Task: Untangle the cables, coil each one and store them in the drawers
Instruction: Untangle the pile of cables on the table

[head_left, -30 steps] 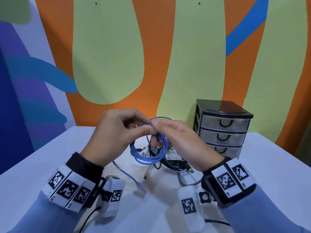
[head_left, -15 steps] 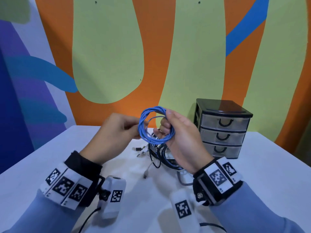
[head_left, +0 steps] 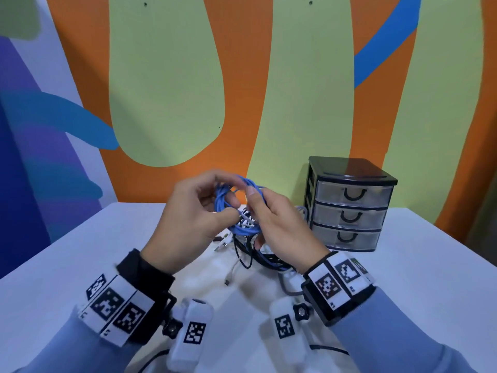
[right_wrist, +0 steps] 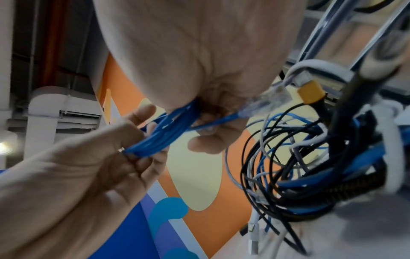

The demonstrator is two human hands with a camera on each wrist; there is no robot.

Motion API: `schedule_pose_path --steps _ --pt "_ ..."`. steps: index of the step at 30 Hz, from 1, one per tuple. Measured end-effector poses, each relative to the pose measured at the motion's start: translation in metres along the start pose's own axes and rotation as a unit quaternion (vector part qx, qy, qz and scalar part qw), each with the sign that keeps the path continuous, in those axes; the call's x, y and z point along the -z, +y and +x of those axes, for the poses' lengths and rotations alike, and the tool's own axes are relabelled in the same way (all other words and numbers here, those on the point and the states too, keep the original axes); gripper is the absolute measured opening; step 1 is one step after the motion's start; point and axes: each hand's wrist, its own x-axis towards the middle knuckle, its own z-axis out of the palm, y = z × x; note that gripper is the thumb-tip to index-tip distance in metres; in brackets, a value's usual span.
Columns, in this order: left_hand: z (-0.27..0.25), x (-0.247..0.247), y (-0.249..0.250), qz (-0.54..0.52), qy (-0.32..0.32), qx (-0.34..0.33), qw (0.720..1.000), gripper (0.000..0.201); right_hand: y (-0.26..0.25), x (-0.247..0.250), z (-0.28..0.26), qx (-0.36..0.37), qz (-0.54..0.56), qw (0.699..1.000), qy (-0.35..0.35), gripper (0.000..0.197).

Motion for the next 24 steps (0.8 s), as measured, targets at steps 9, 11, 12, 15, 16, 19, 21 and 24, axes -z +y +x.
schedule_pose_path --steps 9,11,12,15,16,19,21,24 --pt "0.002 0.013 -0.011 0.294 -0.084 -0.054 0.951 0.017 0.004 0.004 0.0 -0.006 -0.003 1.0 0.026 0.04" --pt "0.001 0.013 -0.009 0.3 -0.093 -0.043 0.948 0.031 0.003 0.003 0.0 0.008 -0.017 1.0 0.025 0.043" --pt "0.002 0.013 -0.008 0.294 -0.082 -0.034 0.952 0.036 0.003 0.002 0.0 0.01 -0.016 1.0 0.021 0.043" --pt "0.003 0.013 -0.007 0.258 -0.04 -0.015 0.965 0.038 0.0 0.0 -0.002 0.002 0.003 1.0 0.006 0.043" --pt "0.003 0.012 -0.006 0.266 -0.04 -0.011 0.963 0.035 0.0 -0.001 -0.002 0.01 0.0 1.0 0.001 0.042" --pt "0.0 0.006 -0.004 0.324 -0.09 -0.009 0.942 0.022 -0.002 -0.002 -0.005 0.041 -0.039 0.998 0.001 0.04" --pt "-0.001 0.004 -0.007 0.339 -0.105 -0.016 0.935 0.019 -0.001 -0.004 -0.004 0.044 -0.054 0.998 0.012 0.041" --pt "0.001 0.005 -0.012 0.31 -0.063 -0.051 0.947 0.018 0.005 -0.003 0.002 0.011 -0.035 0.999 0.032 0.048"
